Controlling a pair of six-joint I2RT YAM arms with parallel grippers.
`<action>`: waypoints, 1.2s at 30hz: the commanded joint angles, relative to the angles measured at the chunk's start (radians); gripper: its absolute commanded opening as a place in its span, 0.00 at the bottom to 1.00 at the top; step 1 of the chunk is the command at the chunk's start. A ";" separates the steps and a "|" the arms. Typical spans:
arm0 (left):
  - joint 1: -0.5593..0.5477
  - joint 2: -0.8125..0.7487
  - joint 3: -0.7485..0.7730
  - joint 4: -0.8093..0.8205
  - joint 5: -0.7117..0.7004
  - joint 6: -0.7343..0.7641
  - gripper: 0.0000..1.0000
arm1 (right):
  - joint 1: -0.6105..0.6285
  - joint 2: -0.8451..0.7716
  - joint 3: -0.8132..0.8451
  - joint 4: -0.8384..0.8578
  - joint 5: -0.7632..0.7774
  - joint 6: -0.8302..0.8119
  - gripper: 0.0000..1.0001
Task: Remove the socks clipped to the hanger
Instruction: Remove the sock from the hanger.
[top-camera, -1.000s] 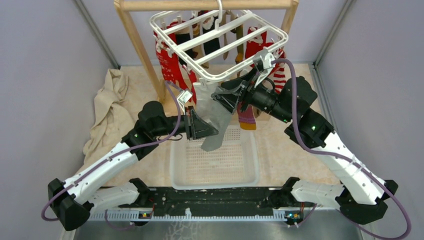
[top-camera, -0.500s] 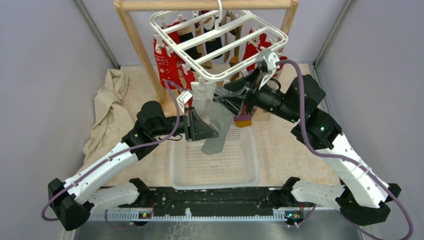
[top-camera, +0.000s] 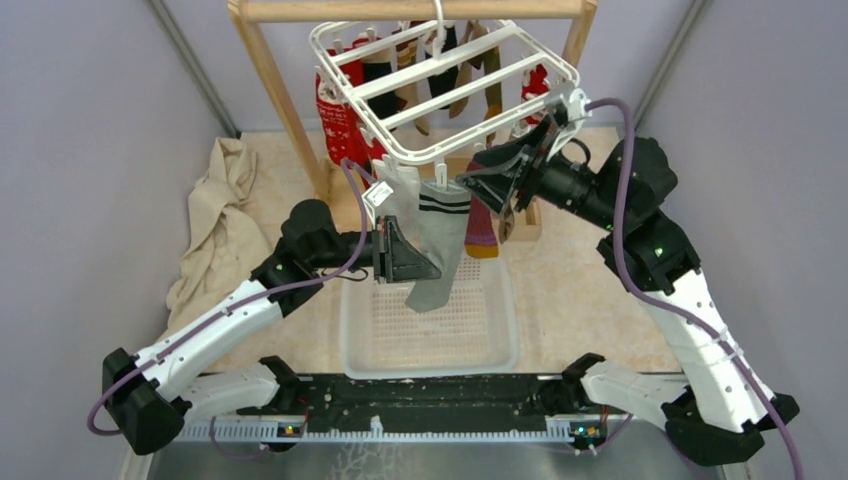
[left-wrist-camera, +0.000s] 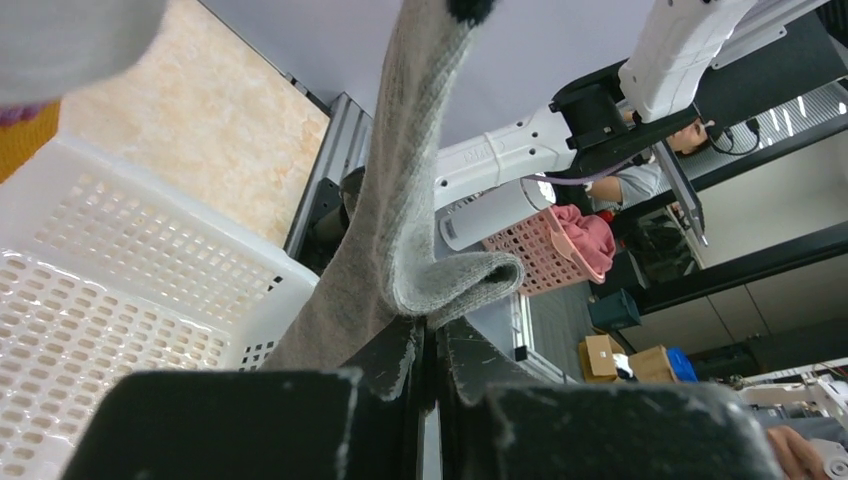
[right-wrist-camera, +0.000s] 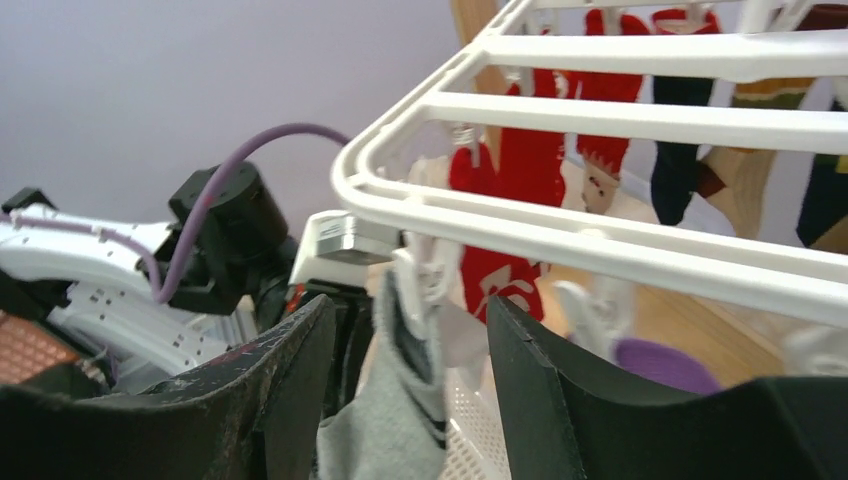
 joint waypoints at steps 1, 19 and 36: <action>0.000 -0.002 0.016 0.056 0.039 -0.030 0.09 | -0.167 0.012 -0.024 0.156 -0.246 0.156 0.58; -0.002 0.034 0.000 0.123 0.082 -0.076 0.09 | -0.182 0.136 -0.078 0.410 -0.478 0.296 0.57; -0.025 0.096 0.021 0.168 0.117 -0.097 0.10 | -0.142 0.168 -0.145 0.515 -0.393 0.309 0.59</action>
